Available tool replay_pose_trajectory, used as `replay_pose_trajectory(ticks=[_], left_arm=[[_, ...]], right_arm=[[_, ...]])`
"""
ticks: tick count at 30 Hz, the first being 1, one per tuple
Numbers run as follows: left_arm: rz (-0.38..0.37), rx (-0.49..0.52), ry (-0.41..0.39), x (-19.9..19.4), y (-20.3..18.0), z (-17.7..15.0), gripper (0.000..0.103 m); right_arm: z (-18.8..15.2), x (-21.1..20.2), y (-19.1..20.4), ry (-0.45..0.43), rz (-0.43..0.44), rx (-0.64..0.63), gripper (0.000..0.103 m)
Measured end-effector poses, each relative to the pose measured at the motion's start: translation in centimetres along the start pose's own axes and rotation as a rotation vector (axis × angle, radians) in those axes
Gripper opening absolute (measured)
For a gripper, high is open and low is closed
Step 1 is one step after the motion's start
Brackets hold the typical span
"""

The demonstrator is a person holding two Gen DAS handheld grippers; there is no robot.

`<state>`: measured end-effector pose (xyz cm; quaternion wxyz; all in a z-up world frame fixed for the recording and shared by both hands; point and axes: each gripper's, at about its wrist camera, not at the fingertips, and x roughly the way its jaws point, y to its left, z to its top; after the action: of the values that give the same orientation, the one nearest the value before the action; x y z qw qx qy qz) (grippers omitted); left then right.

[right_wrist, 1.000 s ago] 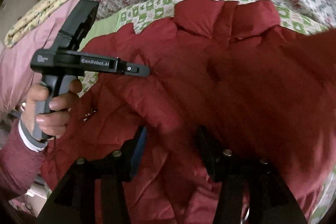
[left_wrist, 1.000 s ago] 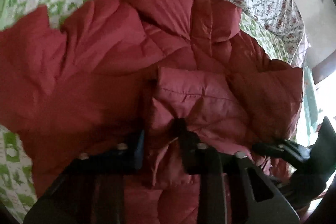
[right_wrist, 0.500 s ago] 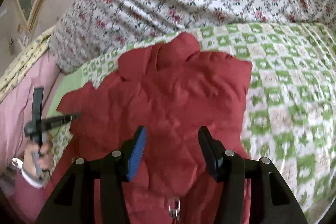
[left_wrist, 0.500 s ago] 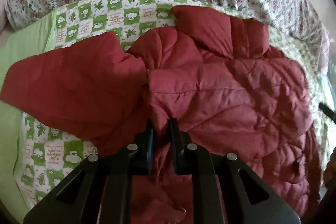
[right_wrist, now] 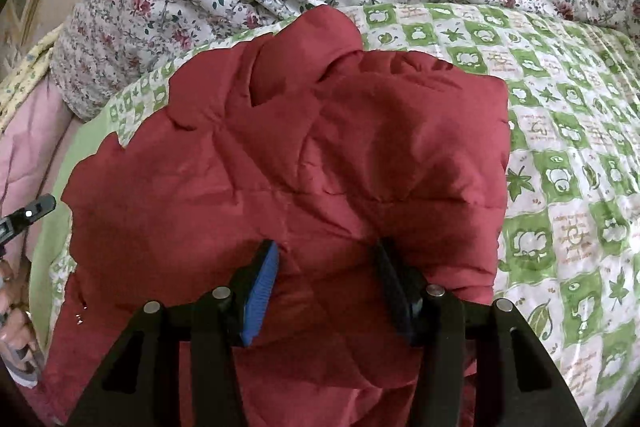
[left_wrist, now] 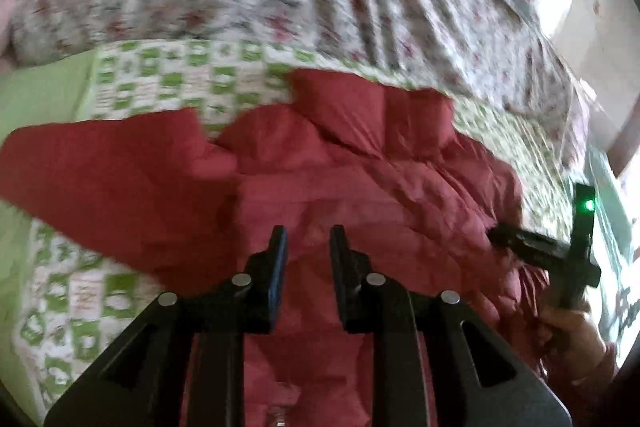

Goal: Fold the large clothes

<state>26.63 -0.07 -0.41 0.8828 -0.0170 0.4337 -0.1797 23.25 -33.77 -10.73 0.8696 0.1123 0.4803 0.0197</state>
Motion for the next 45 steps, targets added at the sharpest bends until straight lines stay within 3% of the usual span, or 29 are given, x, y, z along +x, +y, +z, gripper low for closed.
replay_pose_trajectory(ticks=[5,10,16,24,31,35,38,40,45], left_arm=[[0.111,0.032,0.148,6.9,-0.9,-1.6,0.019],[0.105,0.013,0.142,7.7,-0.6,-2.4,0.019],[0.060,-0.038,0.162,7.5,0.9,-2.4,0.019],[0.034,-0.059,0.160,8.4,1.5,-2.8,0.019],[0.000,-0.086,0.145,7.7,2.0,-2.7,0.019],[-0.040,-0.156,0.119,5.3,3.5,-2.8,0.019],[-0.019,-0.184,0.091,3.4,5.2,-2.9,0.028],[-0.002,-0.214,0.075,2.3,6.8,-3.0,0.044],[0.036,-0.295,0.052,0.7,11.0,-3.7,0.045]], right_arm=[[0.2,-0.5,0.6,0.007,-0.030,-0.020,0.053],[0.7,-3.3,3.8,-0.064,-0.045,-0.112,0.055],[-0.3,1.4,4.0,0.080,-0.101,-0.143,0.057],[-0.8,2.0,3.5,0.063,-0.095,-0.129,0.057],[-0.5,2.0,3.7,0.066,-0.098,-0.125,0.057],[-0.3,0.1,4.0,0.047,-0.076,-0.103,0.057],[-0.6,-2.3,4.7,0.011,-0.032,-0.099,0.058],[-0.9,-3.6,5.2,-0.003,-0.008,-0.107,0.058],[-2.0,-5.5,6.4,0.000,0.043,-0.119,0.059]])
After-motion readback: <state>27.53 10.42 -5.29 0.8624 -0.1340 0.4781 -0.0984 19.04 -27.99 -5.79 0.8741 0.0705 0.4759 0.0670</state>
